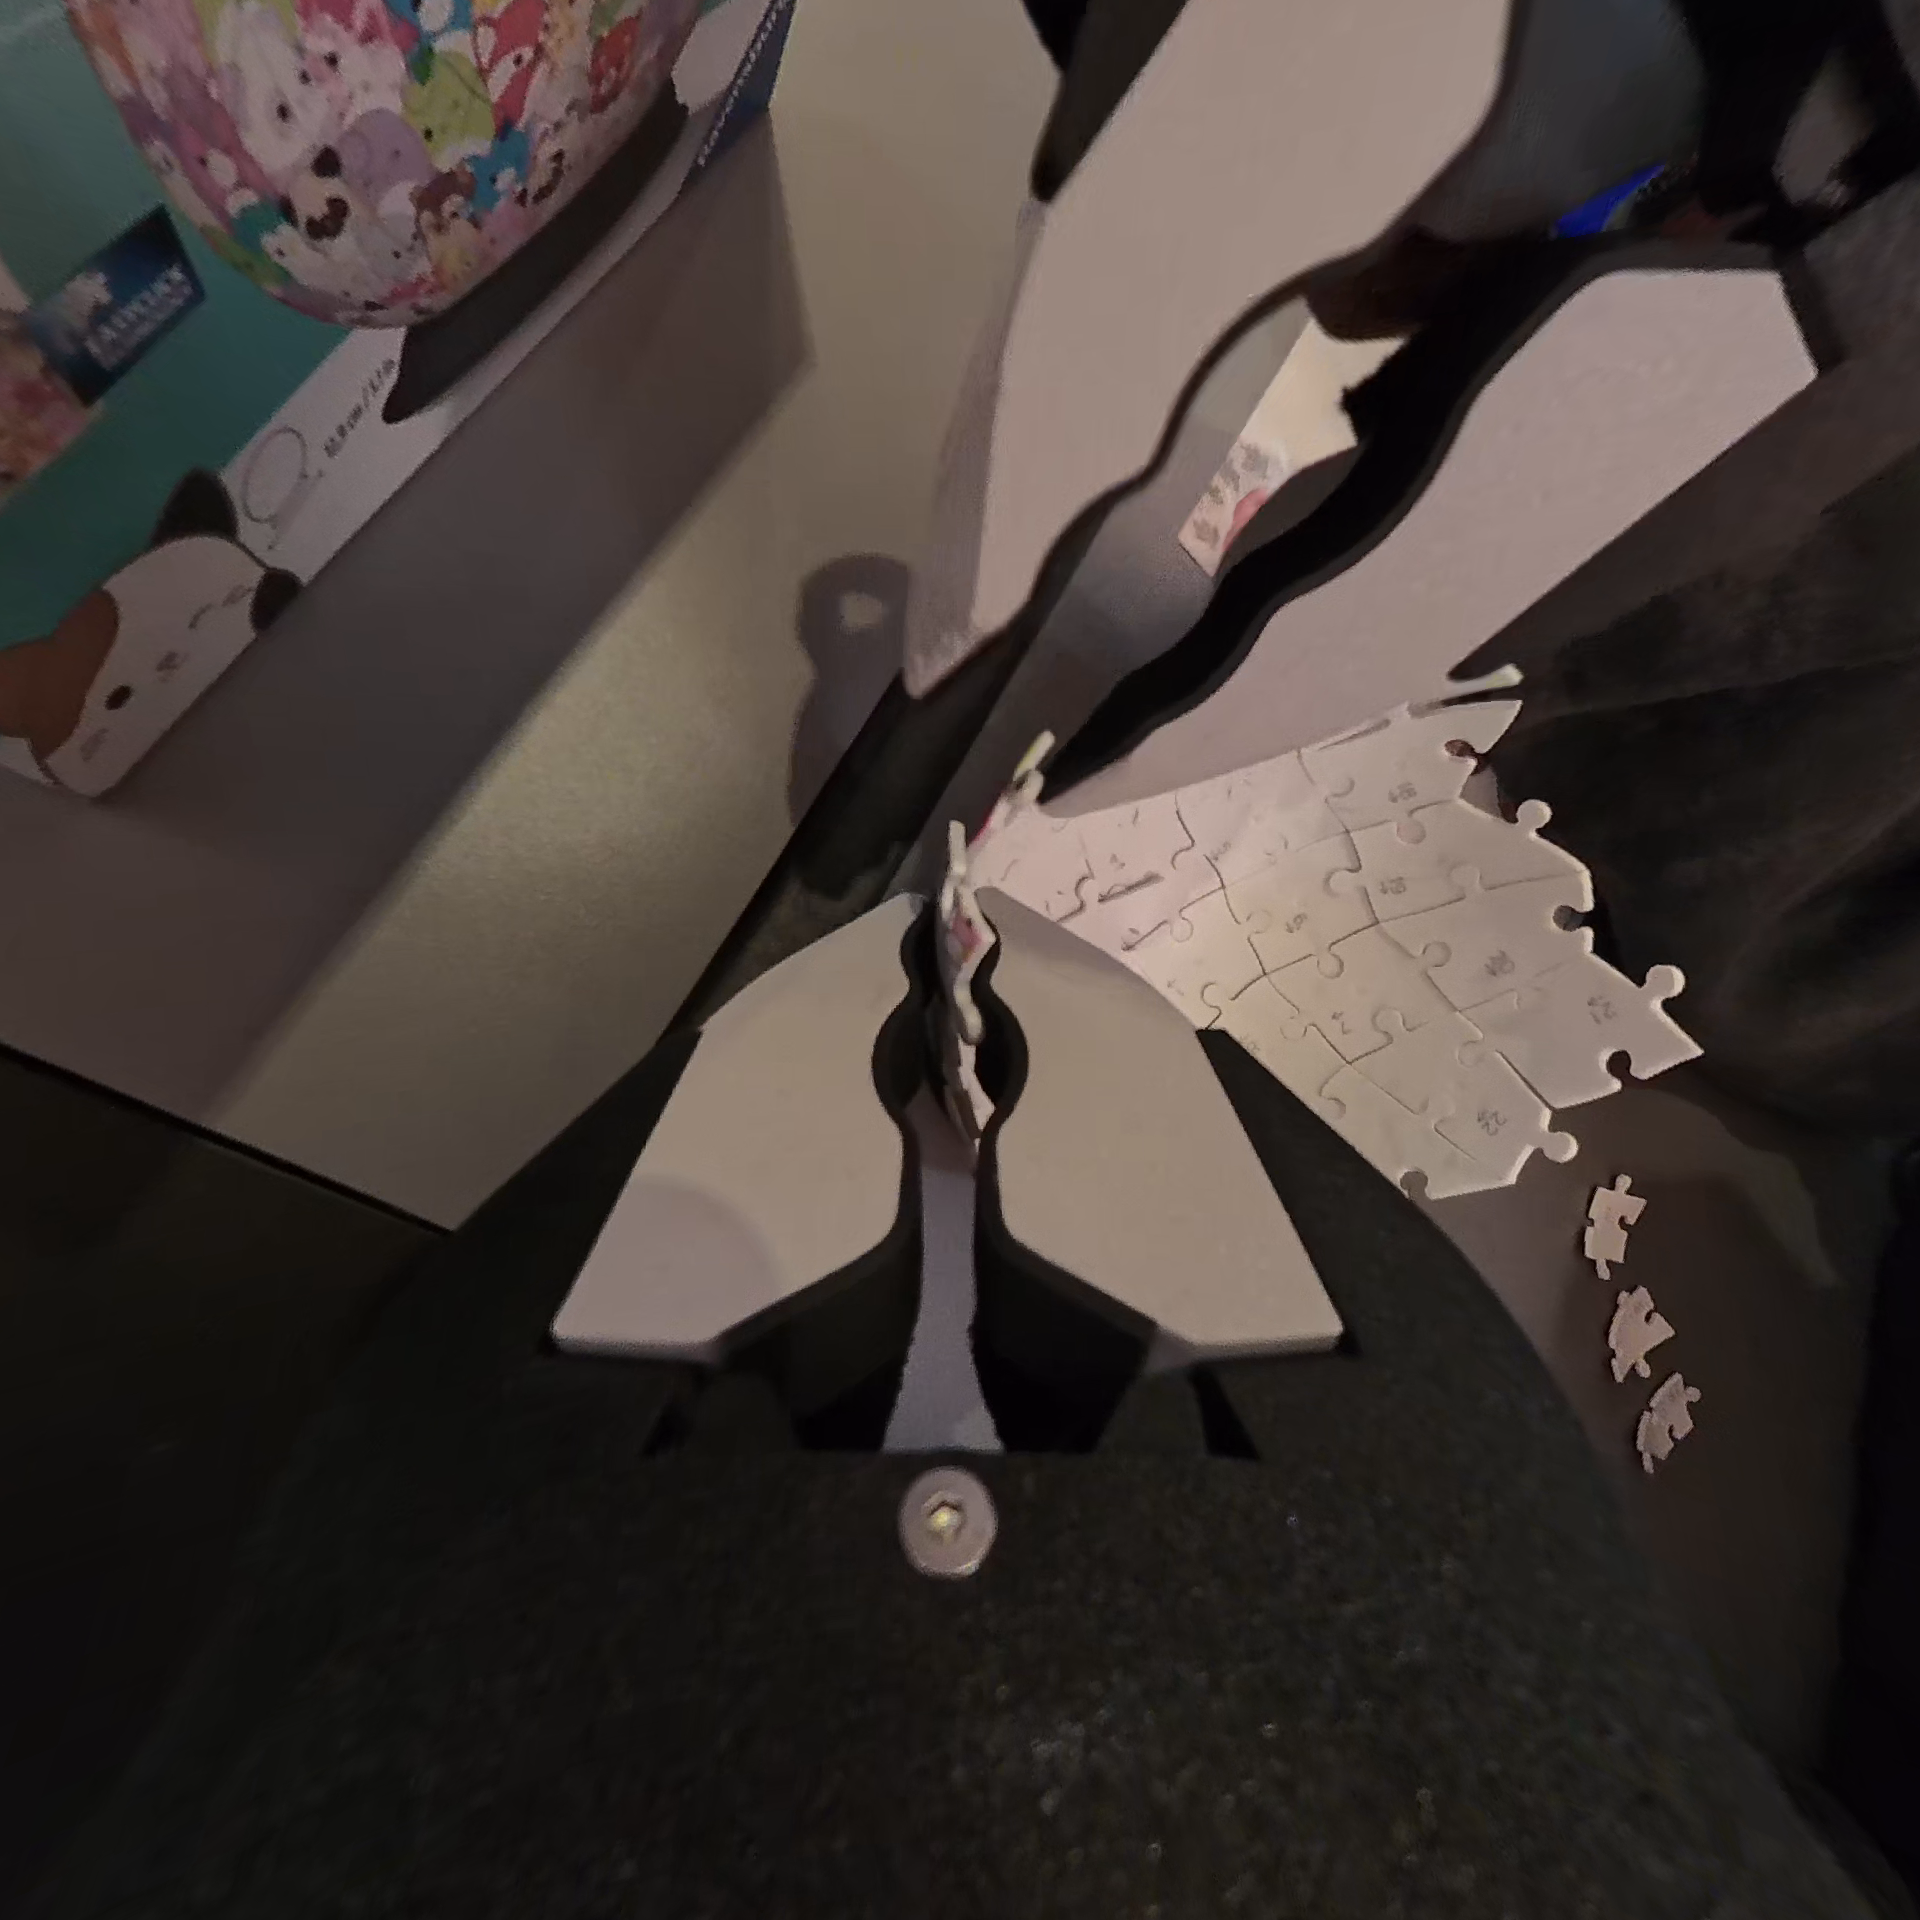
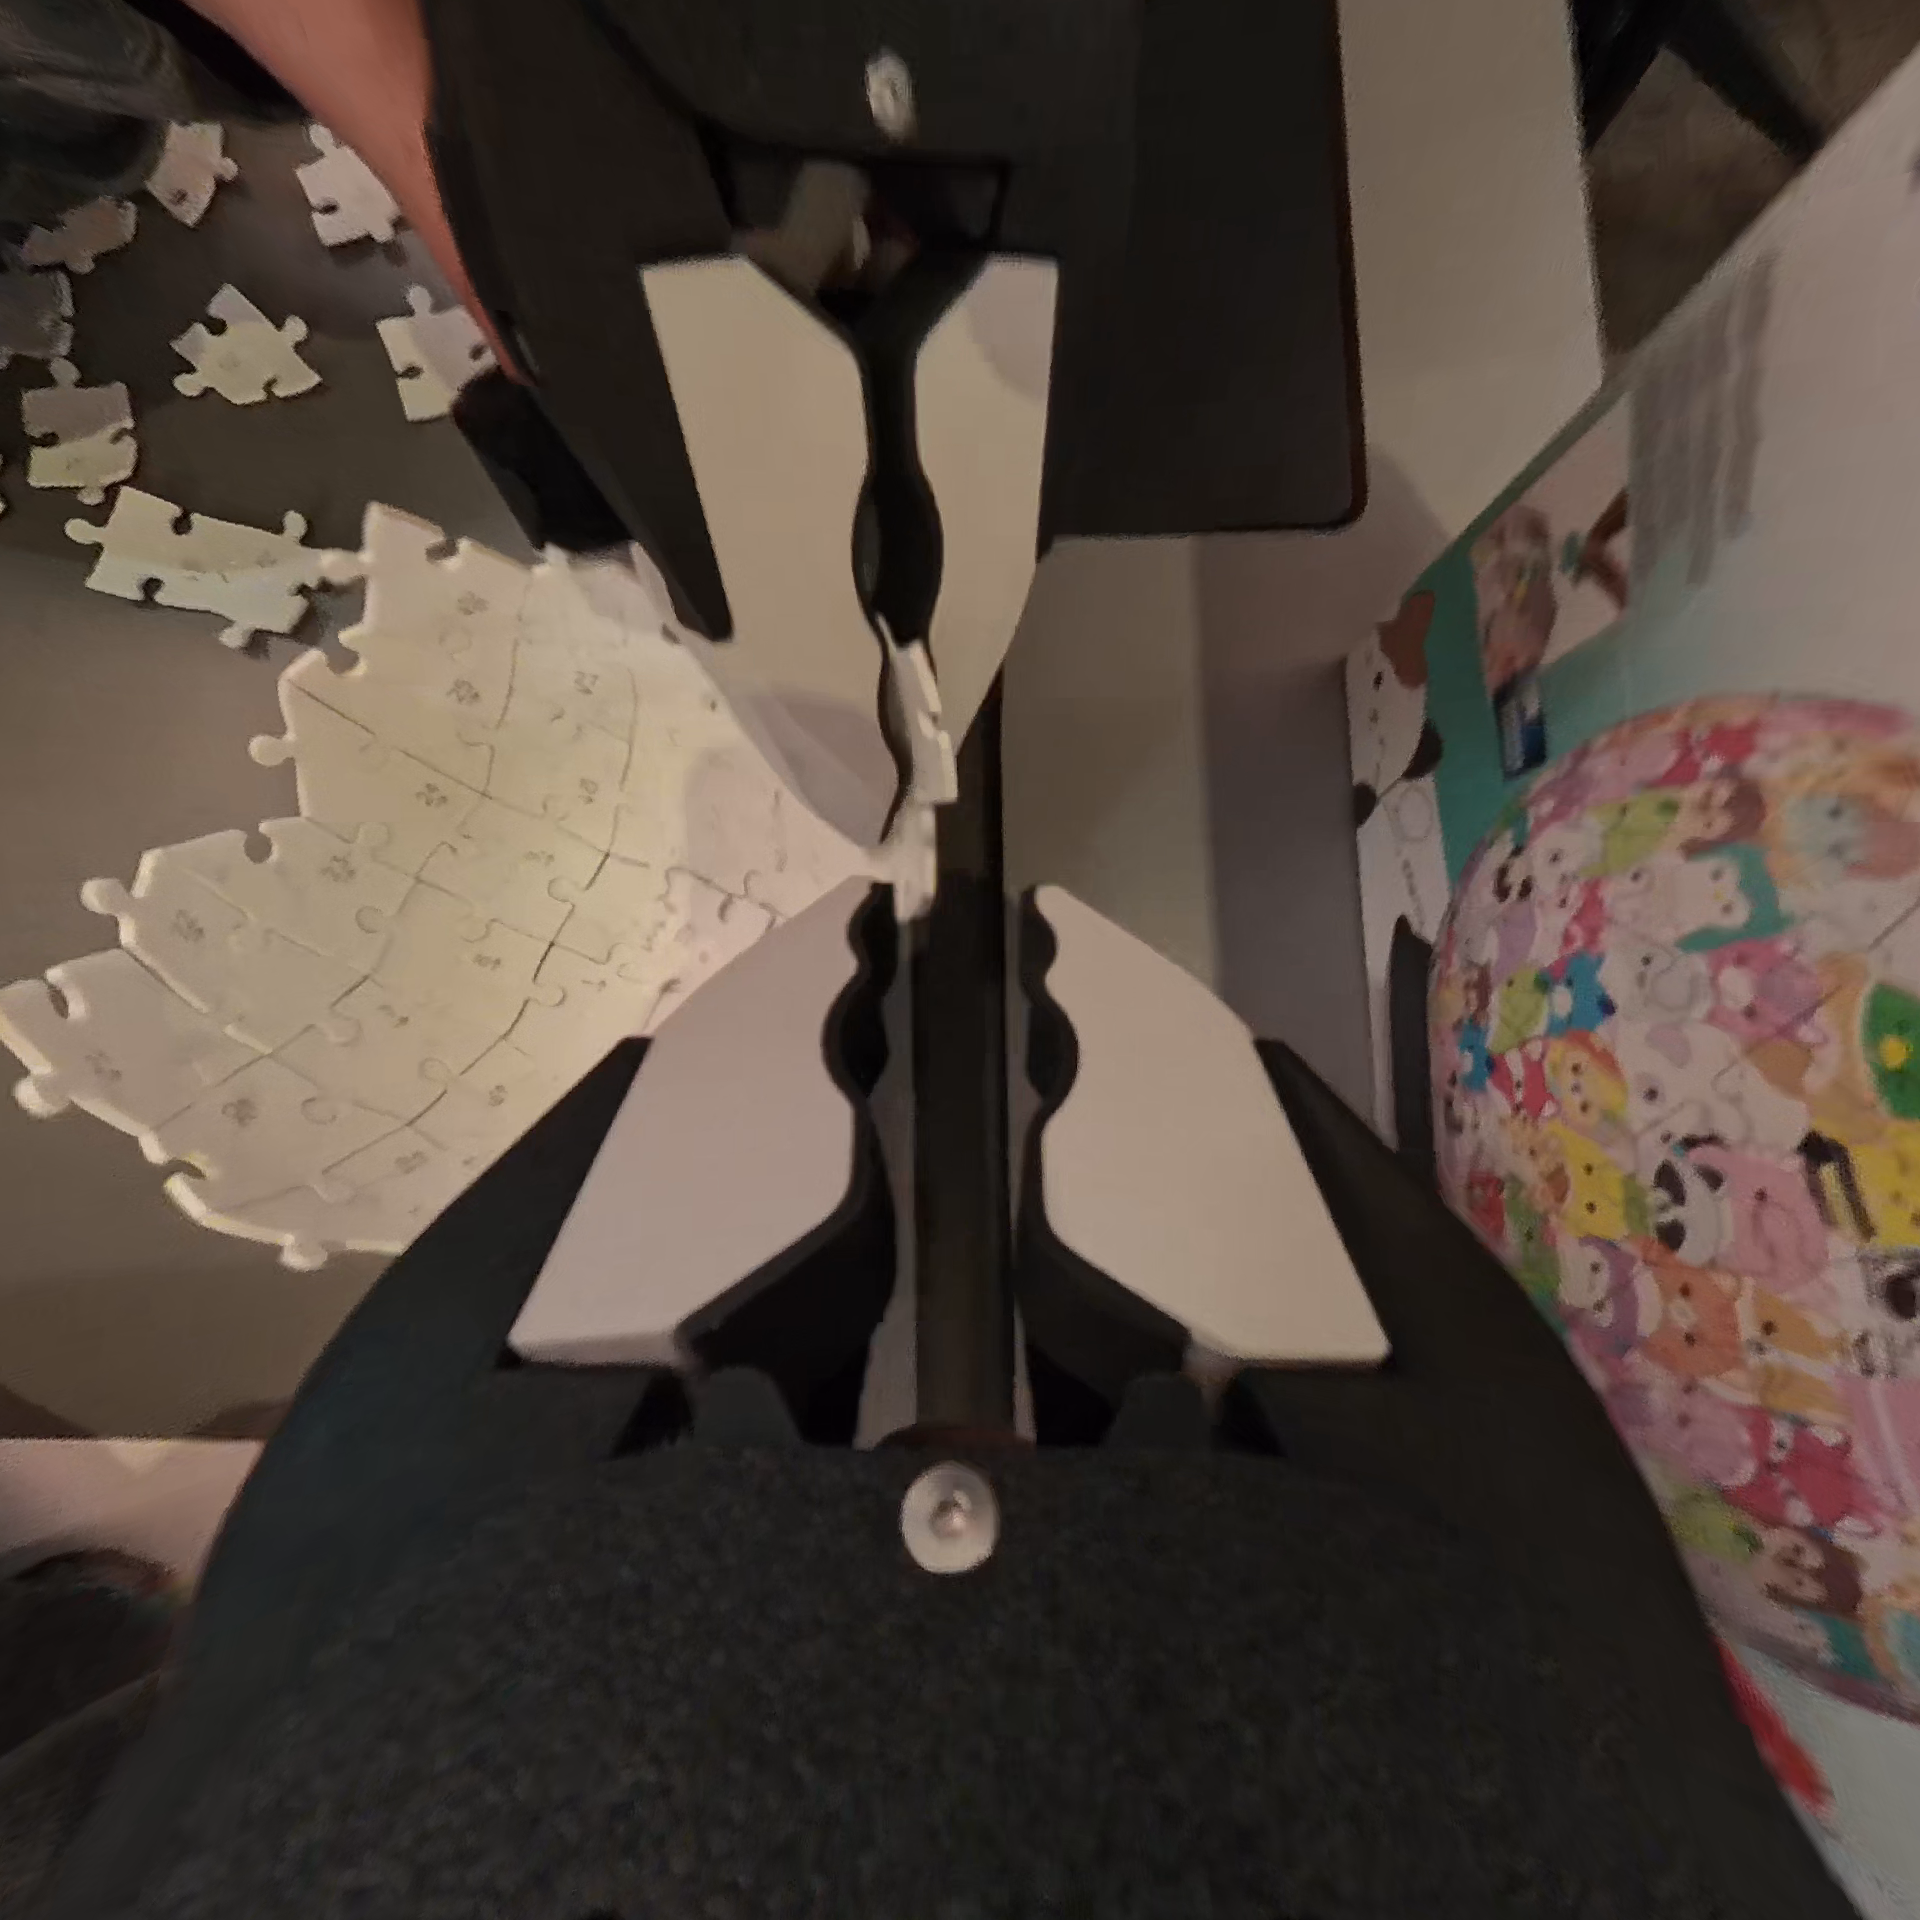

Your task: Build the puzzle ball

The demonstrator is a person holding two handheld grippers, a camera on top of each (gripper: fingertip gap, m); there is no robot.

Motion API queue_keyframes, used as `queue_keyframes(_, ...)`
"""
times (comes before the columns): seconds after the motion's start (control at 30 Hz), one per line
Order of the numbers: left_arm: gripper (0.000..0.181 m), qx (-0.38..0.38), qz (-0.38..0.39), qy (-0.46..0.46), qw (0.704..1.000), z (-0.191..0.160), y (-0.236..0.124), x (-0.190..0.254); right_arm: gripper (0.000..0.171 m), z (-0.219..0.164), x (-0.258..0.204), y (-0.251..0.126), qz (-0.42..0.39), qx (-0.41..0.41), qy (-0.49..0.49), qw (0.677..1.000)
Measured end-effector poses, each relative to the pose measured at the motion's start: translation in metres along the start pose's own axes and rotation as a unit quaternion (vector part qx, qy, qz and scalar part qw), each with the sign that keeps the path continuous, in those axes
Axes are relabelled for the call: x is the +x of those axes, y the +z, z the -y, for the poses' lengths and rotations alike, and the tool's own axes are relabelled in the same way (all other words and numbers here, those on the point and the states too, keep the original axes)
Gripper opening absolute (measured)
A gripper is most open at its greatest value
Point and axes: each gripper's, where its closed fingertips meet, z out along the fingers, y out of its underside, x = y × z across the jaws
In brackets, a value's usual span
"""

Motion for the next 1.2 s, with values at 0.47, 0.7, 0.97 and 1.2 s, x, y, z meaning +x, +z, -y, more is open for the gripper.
queue_keyframes(0.47,0.003,-0.001,0.000,0.010,1.000,-0.002,0.000,-0.001,0.002,-0.009,-0.012,0.010,0.099,0.000,0.068,0.993)
queue_keyframes(0.7,0.013,-0.004,-0.007,0.002,1.000,-0.002,-0.002,0.003,0.001,-0.008,-0.011,0.011,0.095,-0.001,0.069,0.993)
queue_keyframes(0.97,0.022,-0.026,0.049,0.010,0.998,-0.006,-0.021,-0.001,0.001,-0.009,-0.010,0.011,0.089,-0.007,0.069,0.994)
queue_keyframes(1.2,0.021,-0.074,0.100,0.014,0.992,-0.018,-0.019,-0.011,0.001,-0.009,-0.010,0.011,0.085,-0.012,0.066,0.994)
